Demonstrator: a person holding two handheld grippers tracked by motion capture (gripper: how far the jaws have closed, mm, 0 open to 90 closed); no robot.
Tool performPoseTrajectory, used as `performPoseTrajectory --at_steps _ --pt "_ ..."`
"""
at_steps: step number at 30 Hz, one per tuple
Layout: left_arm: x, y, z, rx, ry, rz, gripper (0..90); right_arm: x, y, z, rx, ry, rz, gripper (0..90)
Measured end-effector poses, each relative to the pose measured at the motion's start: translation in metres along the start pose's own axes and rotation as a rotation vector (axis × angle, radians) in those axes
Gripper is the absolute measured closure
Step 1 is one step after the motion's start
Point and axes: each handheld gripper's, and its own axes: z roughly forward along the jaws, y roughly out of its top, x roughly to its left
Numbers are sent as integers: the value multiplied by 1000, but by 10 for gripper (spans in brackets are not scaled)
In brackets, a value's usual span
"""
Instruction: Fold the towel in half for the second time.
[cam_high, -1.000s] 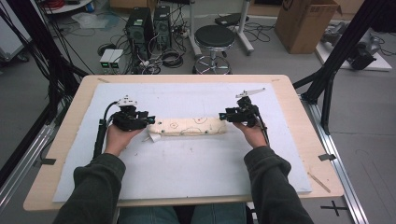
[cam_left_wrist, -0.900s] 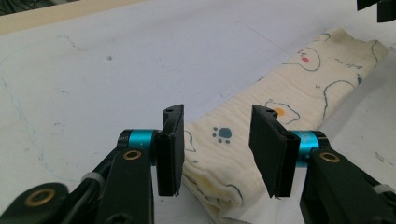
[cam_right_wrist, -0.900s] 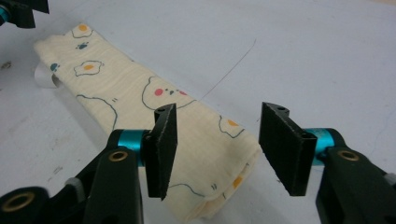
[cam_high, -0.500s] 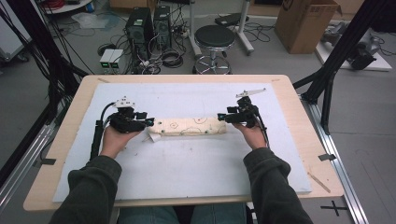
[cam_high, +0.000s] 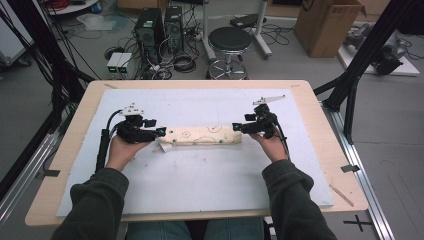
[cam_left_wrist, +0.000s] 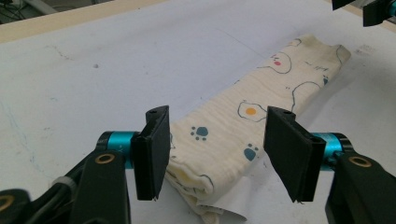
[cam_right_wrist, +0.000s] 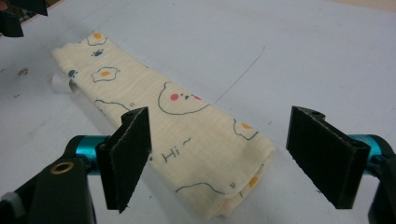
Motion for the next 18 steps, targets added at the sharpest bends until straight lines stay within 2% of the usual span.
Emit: performPoseTrajectory --at_steps 11,18 --pt "-5 1 -8 -11 -21 14 346 6 -2 -7 -11 -8 -13 135" --pt "-8 -1 -14 -13 -12 29 336 11 -1 -13 -29 -12 -34 127"
